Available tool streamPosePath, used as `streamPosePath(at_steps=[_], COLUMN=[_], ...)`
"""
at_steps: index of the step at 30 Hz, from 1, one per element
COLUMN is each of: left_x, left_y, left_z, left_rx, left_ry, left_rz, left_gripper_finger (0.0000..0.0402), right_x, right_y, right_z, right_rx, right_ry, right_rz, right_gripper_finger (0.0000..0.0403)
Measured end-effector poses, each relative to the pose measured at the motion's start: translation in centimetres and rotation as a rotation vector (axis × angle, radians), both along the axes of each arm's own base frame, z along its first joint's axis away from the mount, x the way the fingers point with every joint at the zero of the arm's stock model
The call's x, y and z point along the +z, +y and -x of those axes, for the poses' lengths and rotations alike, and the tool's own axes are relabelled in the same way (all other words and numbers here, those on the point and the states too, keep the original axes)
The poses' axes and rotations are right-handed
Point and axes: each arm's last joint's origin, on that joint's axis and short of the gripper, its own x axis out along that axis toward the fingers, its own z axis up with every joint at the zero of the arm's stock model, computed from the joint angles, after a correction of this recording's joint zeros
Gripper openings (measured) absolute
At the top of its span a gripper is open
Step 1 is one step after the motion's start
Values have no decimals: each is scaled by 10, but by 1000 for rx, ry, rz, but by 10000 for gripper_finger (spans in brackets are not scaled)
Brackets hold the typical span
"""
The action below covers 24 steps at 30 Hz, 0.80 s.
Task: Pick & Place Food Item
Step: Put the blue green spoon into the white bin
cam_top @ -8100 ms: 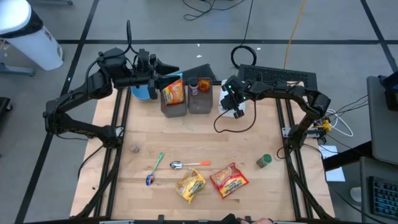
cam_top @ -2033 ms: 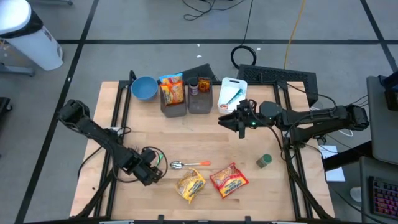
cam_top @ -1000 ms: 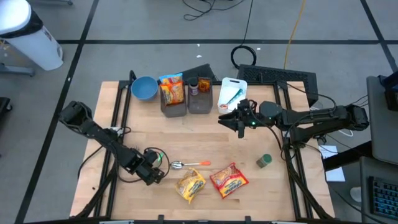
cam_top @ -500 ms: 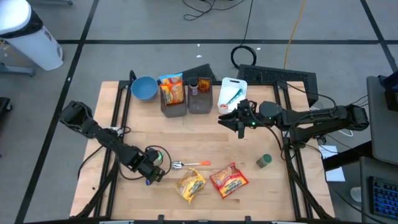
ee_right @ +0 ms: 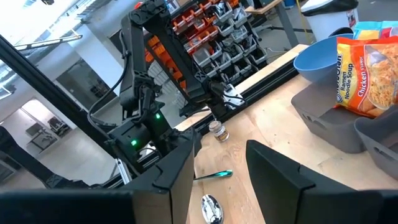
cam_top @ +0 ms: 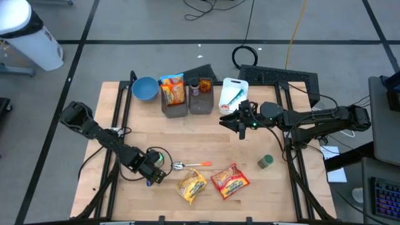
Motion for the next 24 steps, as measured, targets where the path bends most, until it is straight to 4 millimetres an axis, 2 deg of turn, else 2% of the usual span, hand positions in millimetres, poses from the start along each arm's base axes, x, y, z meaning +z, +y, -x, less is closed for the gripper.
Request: streamPosePath(at_steps=[24], left_x=[-1], left_y=[1], left_z=[2], left_rx=[6], left_ry=[33], left_rz=[3], left_gripper_finger=[95], right_x=[0], right_y=[0], right_z=[0], right_rx=[1], right_ry=[0], right_rz=[11], right_gripper_finger=[139])
